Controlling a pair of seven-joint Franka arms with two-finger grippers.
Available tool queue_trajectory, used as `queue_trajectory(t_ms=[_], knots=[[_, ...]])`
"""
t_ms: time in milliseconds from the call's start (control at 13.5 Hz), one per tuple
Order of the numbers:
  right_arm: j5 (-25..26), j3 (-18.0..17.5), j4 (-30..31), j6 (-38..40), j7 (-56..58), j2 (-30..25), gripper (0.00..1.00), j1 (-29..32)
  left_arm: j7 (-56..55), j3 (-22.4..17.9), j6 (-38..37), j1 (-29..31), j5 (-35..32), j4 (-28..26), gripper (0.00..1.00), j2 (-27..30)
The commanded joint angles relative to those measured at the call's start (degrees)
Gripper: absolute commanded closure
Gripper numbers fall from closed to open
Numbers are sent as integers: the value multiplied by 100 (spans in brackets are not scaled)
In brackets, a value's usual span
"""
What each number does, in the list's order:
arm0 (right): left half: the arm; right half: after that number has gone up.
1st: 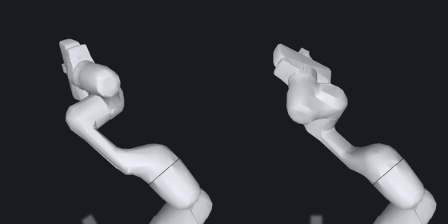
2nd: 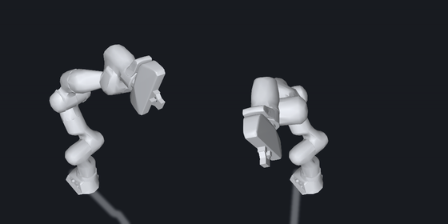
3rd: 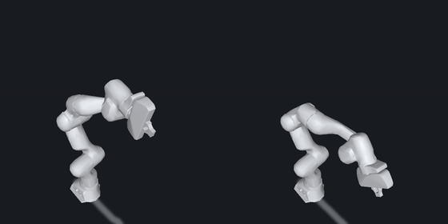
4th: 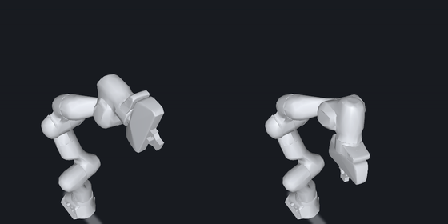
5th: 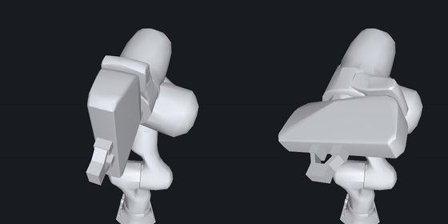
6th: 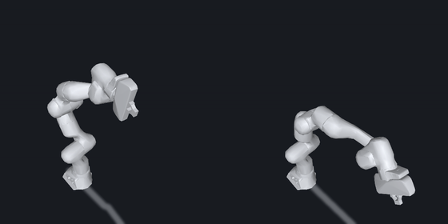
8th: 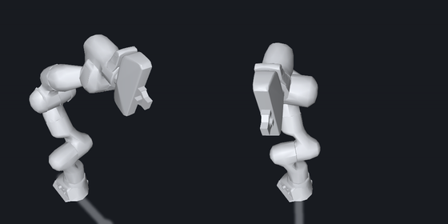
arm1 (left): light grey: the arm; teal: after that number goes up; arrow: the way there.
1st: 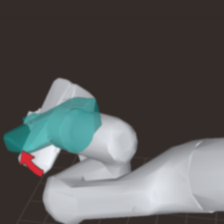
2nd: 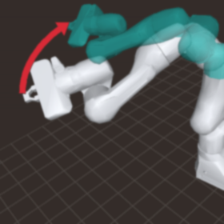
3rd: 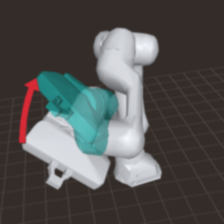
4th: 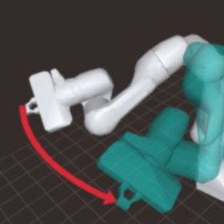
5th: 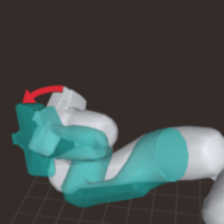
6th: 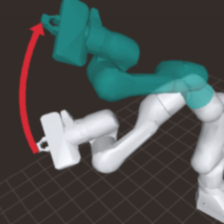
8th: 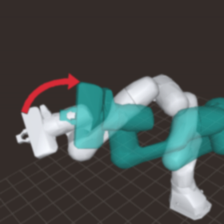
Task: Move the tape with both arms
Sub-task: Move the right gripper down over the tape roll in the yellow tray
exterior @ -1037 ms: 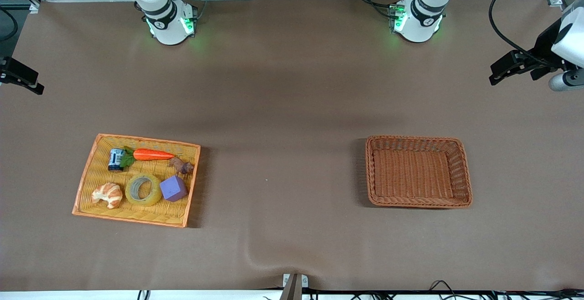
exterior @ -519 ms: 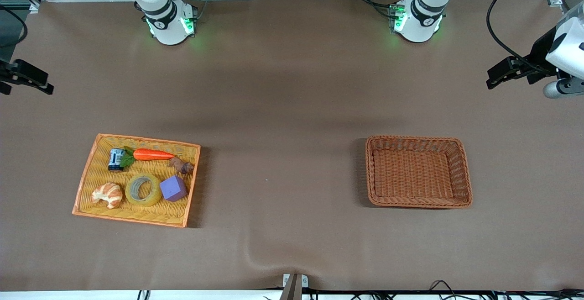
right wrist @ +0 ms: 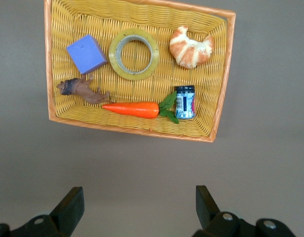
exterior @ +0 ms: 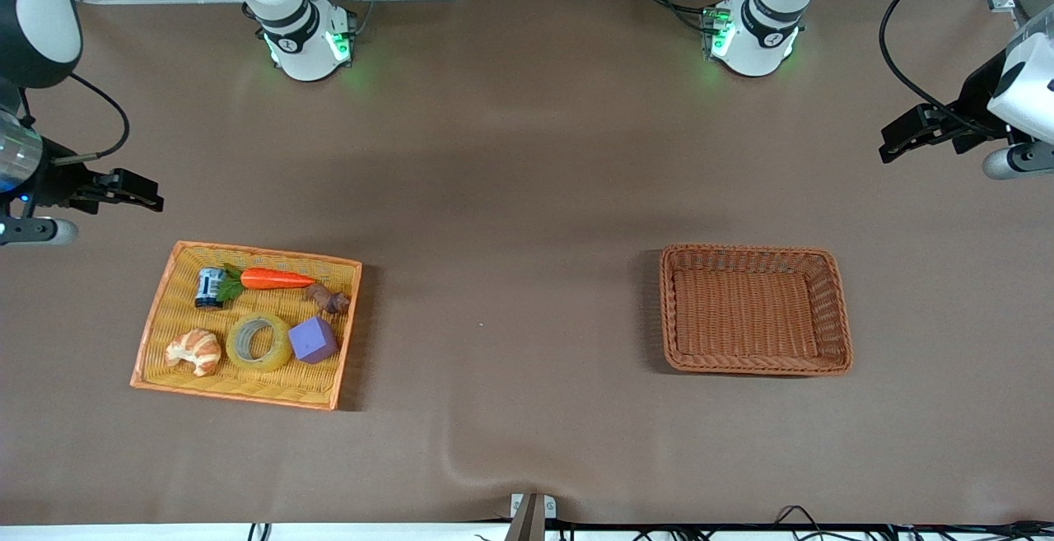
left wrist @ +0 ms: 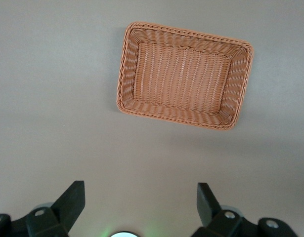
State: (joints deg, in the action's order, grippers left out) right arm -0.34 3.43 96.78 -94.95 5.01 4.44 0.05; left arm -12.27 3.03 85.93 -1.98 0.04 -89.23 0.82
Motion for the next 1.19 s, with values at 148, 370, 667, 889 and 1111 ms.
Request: queue_trajectory(t_ms=[148, 370, 667, 889, 1111], knots=[[-80, 8, 78, -217, 62, 136, 0, 12, 128, -12, -6, 75, 31, 82, 0, -3], [-80, 0, 70, -225, 62, 277, 0, -84, 128, -21, 2, 75, 31, 55, 0, -12], [-71, -9, 87, -112, 62, 294, 0, -312, 128, -21, 2, 75, 31, 38, 0, -20], [-71, -9, 78, 195, 9, 391, 0, -523, 128, -21, 2, 92, 31, 38, 0, -29], [-45, 0, -394, 258, 18, 705, 0, -550, 128, -21, 11, 92, 31, 20, 0, -38]])
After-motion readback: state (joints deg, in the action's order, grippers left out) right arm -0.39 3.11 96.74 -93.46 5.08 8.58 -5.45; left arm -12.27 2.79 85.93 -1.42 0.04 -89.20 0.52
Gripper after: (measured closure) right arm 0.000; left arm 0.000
